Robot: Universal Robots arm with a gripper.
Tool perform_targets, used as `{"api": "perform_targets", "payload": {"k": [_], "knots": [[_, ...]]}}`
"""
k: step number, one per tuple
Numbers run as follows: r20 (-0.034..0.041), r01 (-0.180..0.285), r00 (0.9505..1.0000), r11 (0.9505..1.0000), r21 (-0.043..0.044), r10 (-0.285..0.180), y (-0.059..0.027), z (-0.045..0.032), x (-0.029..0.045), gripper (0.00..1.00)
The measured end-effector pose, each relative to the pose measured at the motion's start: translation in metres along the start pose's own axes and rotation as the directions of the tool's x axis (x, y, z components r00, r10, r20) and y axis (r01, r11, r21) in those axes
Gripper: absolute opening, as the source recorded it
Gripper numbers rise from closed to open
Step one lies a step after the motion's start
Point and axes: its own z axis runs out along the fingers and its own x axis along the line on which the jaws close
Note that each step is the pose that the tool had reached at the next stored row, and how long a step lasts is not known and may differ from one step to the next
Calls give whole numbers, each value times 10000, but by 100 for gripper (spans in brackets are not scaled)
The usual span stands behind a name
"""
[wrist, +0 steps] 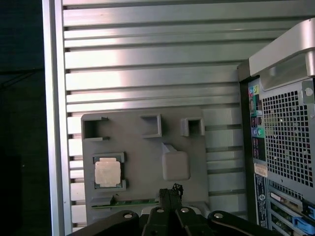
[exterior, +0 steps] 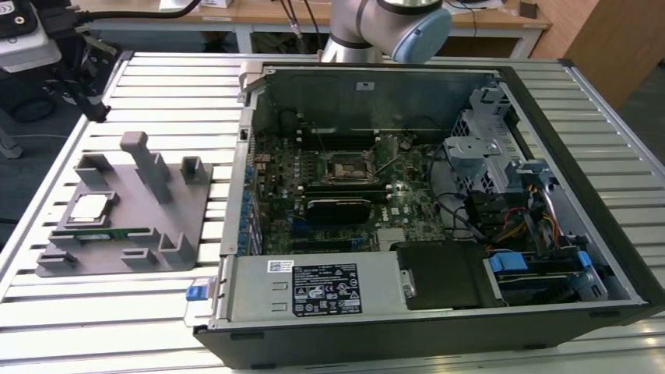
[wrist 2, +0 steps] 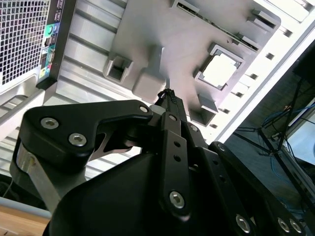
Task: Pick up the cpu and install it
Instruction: 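Reach for the cpu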
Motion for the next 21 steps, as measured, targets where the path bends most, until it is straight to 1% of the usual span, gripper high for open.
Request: {"api": "perform_targets", "payload": {"k": [21], "knots": [[-6,1,10000,10000,1,-1,-15,21,181,11]]}}
